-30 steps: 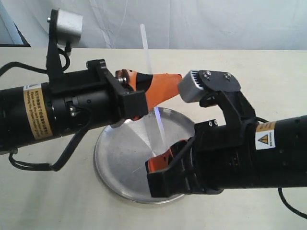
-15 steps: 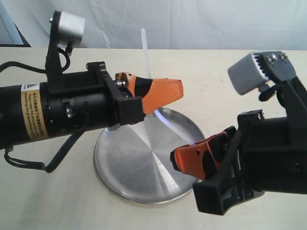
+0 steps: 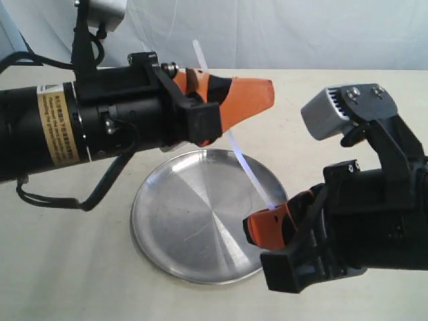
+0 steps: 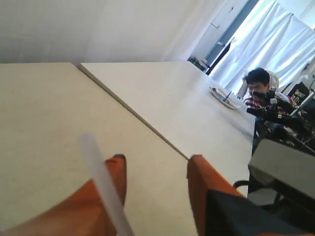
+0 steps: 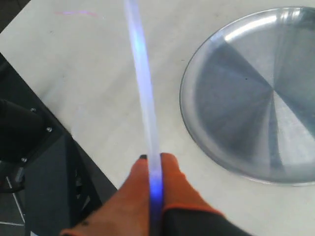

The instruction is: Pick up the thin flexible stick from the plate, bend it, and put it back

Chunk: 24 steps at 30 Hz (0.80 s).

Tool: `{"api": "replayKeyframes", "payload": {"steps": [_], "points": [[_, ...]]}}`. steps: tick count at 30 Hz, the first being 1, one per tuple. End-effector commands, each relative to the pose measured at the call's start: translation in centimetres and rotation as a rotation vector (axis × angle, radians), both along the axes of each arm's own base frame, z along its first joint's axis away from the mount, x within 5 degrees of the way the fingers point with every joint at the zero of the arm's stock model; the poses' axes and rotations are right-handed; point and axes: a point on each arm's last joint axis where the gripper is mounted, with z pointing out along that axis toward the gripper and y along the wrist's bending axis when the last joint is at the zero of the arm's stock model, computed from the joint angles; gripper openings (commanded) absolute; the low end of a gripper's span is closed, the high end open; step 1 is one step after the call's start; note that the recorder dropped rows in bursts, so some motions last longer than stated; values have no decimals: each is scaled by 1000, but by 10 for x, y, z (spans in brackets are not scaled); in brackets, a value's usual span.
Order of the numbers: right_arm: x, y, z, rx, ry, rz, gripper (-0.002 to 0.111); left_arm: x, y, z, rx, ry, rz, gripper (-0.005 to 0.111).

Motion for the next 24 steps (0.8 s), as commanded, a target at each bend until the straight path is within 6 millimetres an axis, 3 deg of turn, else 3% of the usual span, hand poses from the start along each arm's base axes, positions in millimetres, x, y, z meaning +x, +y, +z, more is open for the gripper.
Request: {"api": "replayKeyframes", "payload": {"steps": [1,2,5,7,9,14,20,24], "points": [[-4,-4,4,2,0,11,-1,5,-1,11,-40,-32,61,48],[-5,-4,4,2,0,12,-1,5,-1,13,-27,-76,59,40],[-12,-12,17,62,-57,4,-1,4,-1,7,82,-166,41,0],[-15,-21,29,117,-140,-31,-1,0,-3,3,125,-184,-16,0],[-12,-29,33,106,-187,-111,-1,-10,-6,8,60,-171,-124,0],[2,-36,14,-94,-139,-232,-1,-26,-9,22,-117,-97,-298,0],[0,-5,4,-17,-40,-61,-1,-13,-12,38,-73,-157,-197,0],[-9,6,16,123,-72,35,-1,2,-9,27,116,-217,-48,0]]}}
